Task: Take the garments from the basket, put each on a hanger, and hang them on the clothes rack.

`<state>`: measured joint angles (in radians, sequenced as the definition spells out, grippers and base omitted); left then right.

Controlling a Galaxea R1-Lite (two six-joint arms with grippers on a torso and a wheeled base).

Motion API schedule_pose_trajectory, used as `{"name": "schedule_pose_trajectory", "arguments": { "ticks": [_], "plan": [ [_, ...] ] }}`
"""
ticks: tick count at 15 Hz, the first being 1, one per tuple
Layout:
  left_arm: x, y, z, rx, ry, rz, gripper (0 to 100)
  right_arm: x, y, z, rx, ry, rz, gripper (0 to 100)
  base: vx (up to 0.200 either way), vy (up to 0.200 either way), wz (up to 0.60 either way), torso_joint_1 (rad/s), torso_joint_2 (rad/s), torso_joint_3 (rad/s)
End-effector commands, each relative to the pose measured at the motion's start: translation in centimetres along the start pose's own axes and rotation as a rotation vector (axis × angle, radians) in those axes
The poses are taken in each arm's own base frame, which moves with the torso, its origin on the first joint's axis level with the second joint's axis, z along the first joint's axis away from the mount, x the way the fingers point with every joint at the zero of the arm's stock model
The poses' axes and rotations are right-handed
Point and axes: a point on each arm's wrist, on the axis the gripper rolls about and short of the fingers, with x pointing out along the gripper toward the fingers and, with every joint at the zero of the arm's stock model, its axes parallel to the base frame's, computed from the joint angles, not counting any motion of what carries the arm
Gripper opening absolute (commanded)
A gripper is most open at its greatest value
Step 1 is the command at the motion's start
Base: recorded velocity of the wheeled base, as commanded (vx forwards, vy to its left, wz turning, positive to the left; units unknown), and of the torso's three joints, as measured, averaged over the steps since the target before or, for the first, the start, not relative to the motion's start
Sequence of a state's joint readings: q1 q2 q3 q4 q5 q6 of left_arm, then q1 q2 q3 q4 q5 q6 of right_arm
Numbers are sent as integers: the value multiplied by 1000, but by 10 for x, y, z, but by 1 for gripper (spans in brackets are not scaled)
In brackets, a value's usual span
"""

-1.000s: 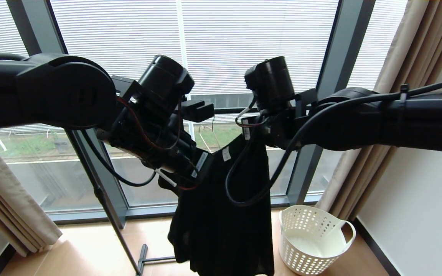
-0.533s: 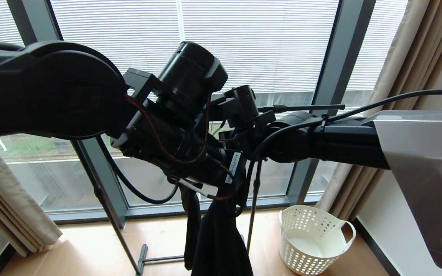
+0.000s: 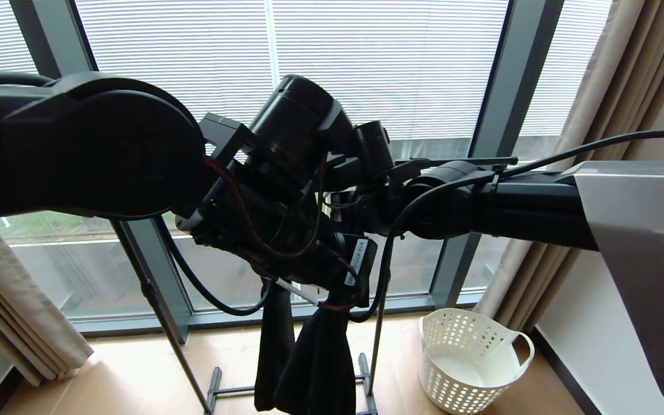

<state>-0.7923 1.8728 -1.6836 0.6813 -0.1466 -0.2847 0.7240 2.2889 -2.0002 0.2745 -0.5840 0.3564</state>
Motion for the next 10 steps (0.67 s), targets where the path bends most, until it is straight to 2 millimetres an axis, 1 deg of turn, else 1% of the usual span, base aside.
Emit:
{"name": "schedule_pose_trajectory", "arguments": {
  "ticks": [1, 2, 3, 4, 5, 7, 8, 10],
  "plan": [
    [-7, 13, -5, -13, 2, 25, 0, -9, -15, 18, 41, -31, -9, 0, 0, 0, 0, 0, 0, 0],
    [-12, 25, -8, -14, 2, 53, 0, -15, -30, 33, 73, -58, -26, 0, 0, 0, 0, 0, 0, 0],
    [-16, 33, -9, -25, -2, 69, 0, -19, -42, 36, 81, -57, -44, 0, 0, 0, 0, 0, 0, 0],
    [-16, 40, -8, -37, -9, 82, 0, -24, -48, 38, 85, -56, -51, 0, 0, 0, 0, 0, 0, 0],
    [-17, 49, -6, -56, -32, 97, 0, -33, -61, 41, 89, -51, -68, 0, 0, 0, 0, 0, 0, 0],
    [-16, 61, -1, -65, -63, 116, 0, -43, -70, 37, 82, -36, -79, 0, 0, 0, 0, 0, 0, 0],
    [-8, 73, 5, -54, -77, 137, 0, -54, -78, 32, 68, -17, -88, 0, 0, 0, 0, 0, 0, 0],
    [8, 87, 12, -38, -100, 162, 0, -68, -90, 19, 43, 23, -101, 0, 0, 0, 0, 0, 0, 0]
  ]
}}
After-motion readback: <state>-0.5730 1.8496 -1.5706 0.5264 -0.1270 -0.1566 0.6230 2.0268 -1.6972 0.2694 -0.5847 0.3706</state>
